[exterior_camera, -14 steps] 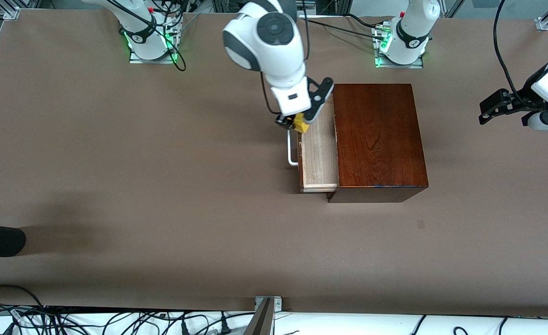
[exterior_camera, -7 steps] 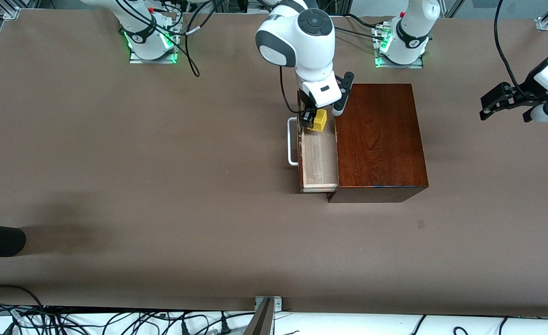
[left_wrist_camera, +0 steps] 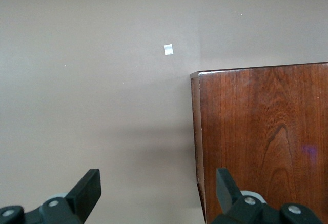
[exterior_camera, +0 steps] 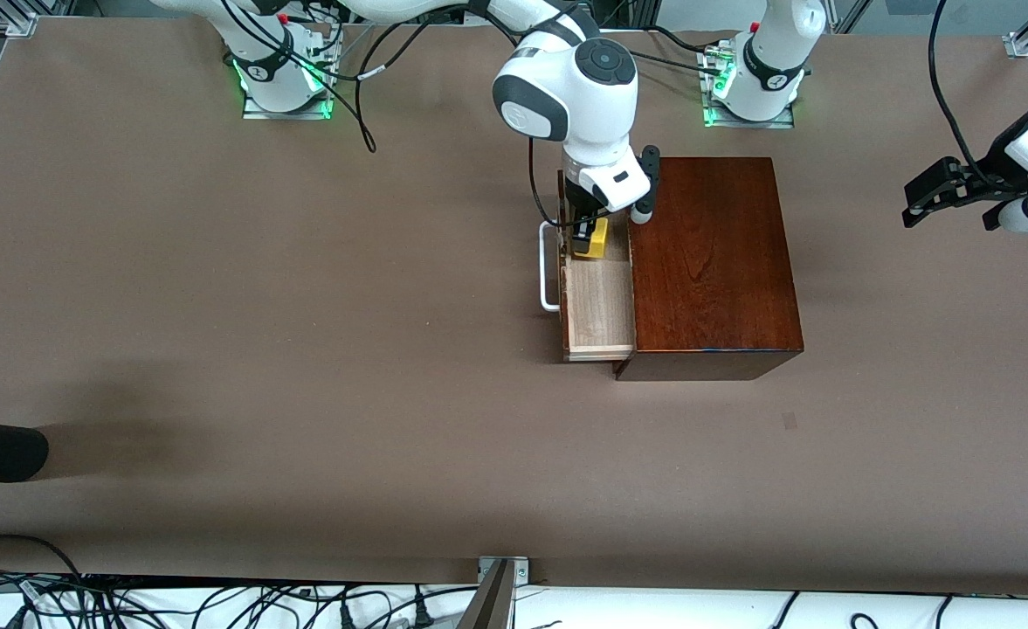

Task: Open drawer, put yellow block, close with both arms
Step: 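Carry the yellow cube over the open drawer and lower it inside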

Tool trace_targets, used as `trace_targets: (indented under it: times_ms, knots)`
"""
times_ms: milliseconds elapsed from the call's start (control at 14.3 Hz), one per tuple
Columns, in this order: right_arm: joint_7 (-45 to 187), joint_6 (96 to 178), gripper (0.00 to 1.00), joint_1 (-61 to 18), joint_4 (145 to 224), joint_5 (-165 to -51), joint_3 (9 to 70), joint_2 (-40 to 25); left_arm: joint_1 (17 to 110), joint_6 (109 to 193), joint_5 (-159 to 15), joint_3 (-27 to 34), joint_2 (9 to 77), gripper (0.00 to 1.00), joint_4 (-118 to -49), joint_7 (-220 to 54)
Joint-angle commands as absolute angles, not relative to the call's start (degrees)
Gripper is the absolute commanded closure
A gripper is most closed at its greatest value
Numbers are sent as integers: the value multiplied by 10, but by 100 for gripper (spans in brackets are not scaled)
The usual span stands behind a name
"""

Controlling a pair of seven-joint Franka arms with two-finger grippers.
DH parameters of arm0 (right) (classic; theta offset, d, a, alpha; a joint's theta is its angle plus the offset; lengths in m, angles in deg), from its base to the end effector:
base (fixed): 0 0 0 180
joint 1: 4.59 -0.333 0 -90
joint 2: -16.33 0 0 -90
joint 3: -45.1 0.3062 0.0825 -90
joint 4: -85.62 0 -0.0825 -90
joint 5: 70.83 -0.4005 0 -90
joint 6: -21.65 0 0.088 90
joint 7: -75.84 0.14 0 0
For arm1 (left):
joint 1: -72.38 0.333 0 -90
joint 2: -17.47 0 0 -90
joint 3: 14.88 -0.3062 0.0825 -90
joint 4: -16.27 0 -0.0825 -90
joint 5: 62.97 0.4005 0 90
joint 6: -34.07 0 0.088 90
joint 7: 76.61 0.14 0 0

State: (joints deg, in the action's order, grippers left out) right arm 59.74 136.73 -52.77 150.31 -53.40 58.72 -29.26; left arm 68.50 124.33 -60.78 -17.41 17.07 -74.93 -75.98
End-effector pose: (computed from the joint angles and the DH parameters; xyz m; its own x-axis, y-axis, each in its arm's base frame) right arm 0.4357 0.6497 0.3056 0.1687 0.9836 0.0631 0.9742 -0.1761 0.1409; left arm 0.5686 -0.0080 0.5759 0.9993 -0.0347 -0.0099 -0.0351 -0.9987 -0.0378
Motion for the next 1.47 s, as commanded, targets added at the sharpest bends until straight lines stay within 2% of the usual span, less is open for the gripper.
trace_targets:
  times_ms: [0, 1048, 1188, 1257, 1327, 1397]
  knots:
    - [564, 1379, 100, -535, 1481, -522, 584, -314, 692, 1249, -619, -176, 165, 0, -755, -748]
    - [532, 1376, 100, -535, 1486, -489, 575, -336, 693, 1243, -620, -174, 167, 0, -752, -749]
    - [532, 1377, 95, -535, 1486, -489, 575, -337, 693, 1243, -620, -174, 166, 0, -752, -749]
    - [532, 1376, 82, -535, 1485, -489, 575, -337, 693, 1243, -620, -174, 166, 0, -752, -749]
    - [533, 1376, 1, -535, 1485, -489, 575, -336, 693, 1243, -620, -174, 167, 0, -751, -749]
    - [532, 1375, 0, -535, 1485, -489, 575, -334, 693, 1243, -620, -174, 166, 0, -752, -749]
